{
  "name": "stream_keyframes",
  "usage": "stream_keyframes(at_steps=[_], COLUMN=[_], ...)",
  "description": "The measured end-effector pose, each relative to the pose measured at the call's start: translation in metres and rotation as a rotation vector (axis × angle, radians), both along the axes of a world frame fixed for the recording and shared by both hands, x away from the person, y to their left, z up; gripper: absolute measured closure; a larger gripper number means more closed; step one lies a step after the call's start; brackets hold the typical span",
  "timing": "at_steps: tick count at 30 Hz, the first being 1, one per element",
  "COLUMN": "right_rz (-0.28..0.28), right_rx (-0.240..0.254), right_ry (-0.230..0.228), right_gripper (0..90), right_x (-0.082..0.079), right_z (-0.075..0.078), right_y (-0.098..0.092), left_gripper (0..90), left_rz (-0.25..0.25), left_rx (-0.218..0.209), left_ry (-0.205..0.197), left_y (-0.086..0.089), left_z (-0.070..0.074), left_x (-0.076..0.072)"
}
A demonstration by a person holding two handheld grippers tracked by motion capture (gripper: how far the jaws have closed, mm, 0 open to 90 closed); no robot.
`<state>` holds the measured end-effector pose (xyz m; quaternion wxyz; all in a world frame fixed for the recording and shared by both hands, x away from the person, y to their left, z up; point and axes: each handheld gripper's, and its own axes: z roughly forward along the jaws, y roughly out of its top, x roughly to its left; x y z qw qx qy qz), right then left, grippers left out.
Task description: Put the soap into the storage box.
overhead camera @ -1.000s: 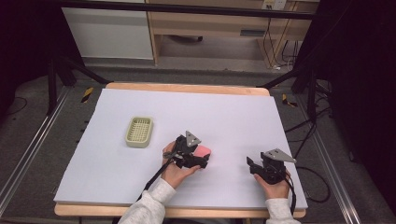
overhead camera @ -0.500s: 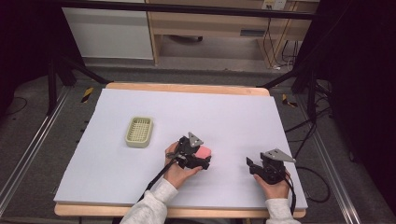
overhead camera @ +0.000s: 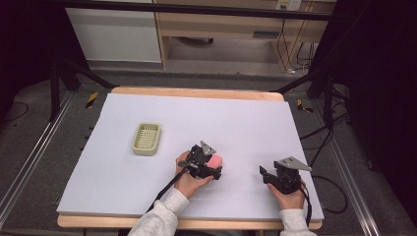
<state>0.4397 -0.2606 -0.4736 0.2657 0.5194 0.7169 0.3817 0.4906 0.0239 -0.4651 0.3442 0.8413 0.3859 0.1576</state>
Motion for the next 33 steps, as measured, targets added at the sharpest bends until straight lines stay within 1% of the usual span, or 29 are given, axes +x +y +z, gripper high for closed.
stream_keyframes(at_steps=[4, 6, 8, 11, 13, 14, 16, 17, 18, 19, 21, 24, 26, 30, 33], right_rz=[0.003, 0.005, 0.005, 0.005, 0.008, 0.010, 0.009, 0.012, 0.011, 0.012, 0.012, 0.013, 0.014, 0.014, 0.014], right_rx=[0.003, 0.004, 0.005, 0.005, 0.006, 0.006, 0.015, 0.006, 0.019, 0.010, 0.010, 0.010, 0.007, 0.006, 0.003], right_ry=[0.003, 0.005, 0.008, 0.009, 0.010, 0.012, 0.020, 0.017, 0.023, 0.017, 0.016, 0.017, 0.020, 0.020, 0.025], right_gripper=[39.2, 39.6, 39.9, 40.3, 41.0, 41.5, 41.8, 42.3, 42.6, 42.6, 42.7, 42.7, 42.5, 42.4, 42.4], right_x=[0.0001, 0.0001, 0.0002, 0.0003, 0.0004, 0.0006, 0.0003, 0.0009, 0.0001, 0.0005, 0.0005, 0.0005, 0.0008, 0.0008, 0.0011], right_z=[0.0000, -0.0002, -0.0002, -0.0003, -0.0004, -0.0007, -0.0002, -0.0009, 0.0000, -0.0004, -0.0004, -0.0005, -0.0009, -0.0011, -0.0016], right_y=[-0.0004, -0.0003, -0.0003, -0.0003, -0.0004, -0.0002, 0.0001, -0.0003, 0.0001, -0.0002, -0.0003, -0.0002, 0.0000, 0.0001, 0.0006], left_gripper=[19.5, 19.7, 19.9, 20.6, 22.8, 26.2, 27.5, 28.9, 29.7, 30.0, 30.4, 31.9, 34.4, 36.6, 36.7], left_rz=[0.007, 0.008, 0.013, 0.016, 0.011, 0.012, 0.010, 0.020, 0.020, 0.025, 0.023, 0.028, 0.028, 0.030, 0.027], left_rx=[0.005, 0.016, 0.009, 0.005, 0.003, -0.002, -0.003, -0.004, 0.003, 0.003, 0.009, 0.006, 0.008, 0.010, 0.012], left_ry=[0.009, 0.016, 0.028, 0.031, 0.038, 0.045, 0.047, 0.044, 0.049, 0.053, 0.052, 0.057, 0.057, 0.065, 0.066], left_y=[-0.0013, -0.0014, -0.0020, -0.0025, -0.0031, -0.0036, -0.0041, -0.0051, -0.0056, -0.0060, -0.0059, -0.0060, -0.0056, -0.0052, -0.0055], left_z=[-0.0028, -0.0039, -0.0058, -0.0068, -0.0072, -0.0074, -0.0074, -0.0076, -0.0075, -0.0079, -0.0081, -0.0081, -0.0080, -0.0074, -0.0072], left_x=[0.0003, 0.0015, 0.0030, 0.0037, 0.0036, 0.0033, 0.0031, 0.0025, 0.0022, 0.0021, 0.0023, 0.0021, 0.0022, 0.0022, 0.0020])
